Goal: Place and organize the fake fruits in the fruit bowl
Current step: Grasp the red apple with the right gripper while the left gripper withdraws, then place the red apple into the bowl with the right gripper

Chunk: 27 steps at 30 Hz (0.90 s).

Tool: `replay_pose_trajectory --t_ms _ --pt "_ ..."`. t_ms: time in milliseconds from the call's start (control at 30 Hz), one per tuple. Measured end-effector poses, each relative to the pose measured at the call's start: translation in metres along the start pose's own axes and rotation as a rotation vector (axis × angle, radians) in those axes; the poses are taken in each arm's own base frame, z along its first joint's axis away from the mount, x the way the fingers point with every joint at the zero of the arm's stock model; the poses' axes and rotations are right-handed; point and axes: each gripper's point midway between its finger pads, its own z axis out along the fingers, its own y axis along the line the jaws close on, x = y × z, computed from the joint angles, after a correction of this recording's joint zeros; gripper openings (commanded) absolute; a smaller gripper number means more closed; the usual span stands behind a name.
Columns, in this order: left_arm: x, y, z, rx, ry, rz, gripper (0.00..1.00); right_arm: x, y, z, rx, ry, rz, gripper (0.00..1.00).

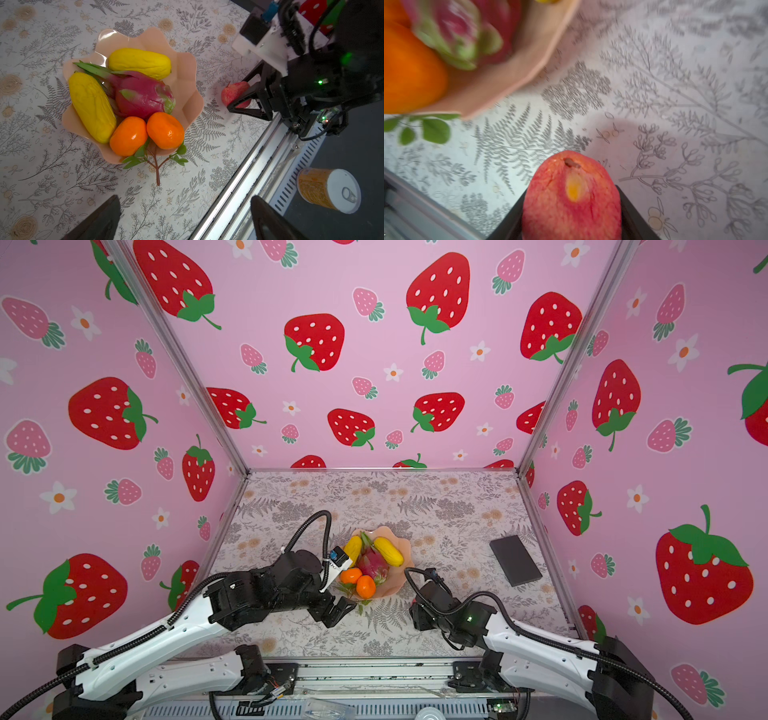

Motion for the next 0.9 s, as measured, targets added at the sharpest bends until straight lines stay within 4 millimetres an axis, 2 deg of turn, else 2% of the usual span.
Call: replay_pose_trajectory --t_ms 100,167,233,300,500,733,900 --pt "-0.006 0.012 0.002 -0.037 -0.030 -0.049 0.99 -0.041 0.025 -0.020 -0.054 -0.103 -0.045 0.57" --pt "-0.010 0.020 0.004 -0.056 -0.048 -0.075 0.99 -0.063 0.037 -0.026 -0.067 -0.141 -0.076 0.56" --pt "-0.012 0.026 0.005 -0.070 -0.058 -0.097 0.99 -0.083 0.044 -0.023 -0.060 -0.159 -0.101 0.56" --pt "-0.014 0.029 0.006 -0.076 -0.062 -0.108 0.99 -0.096 0.044 -0.010 -0.034 -0.151 -0.126 0.56" --pt "-0.015 0.031 0.008 -0.082 -0.061 -0.119 0.99 -0.089 0.029 0.027 0.011 -0.051 -0.169 0.57" --pt "-0.017 0.037 0.011 -0.095 -0.067 -0.138 0.99 -0.092 0.025 0.038 -0.014 -0.032 -0.180 0.61" --pt "-0.014 0.040 0.016 -0.101 -0.053 -0.145 0.99 -0.088 0.021 0.049 -0.013 0.003 -0.187 0.61"
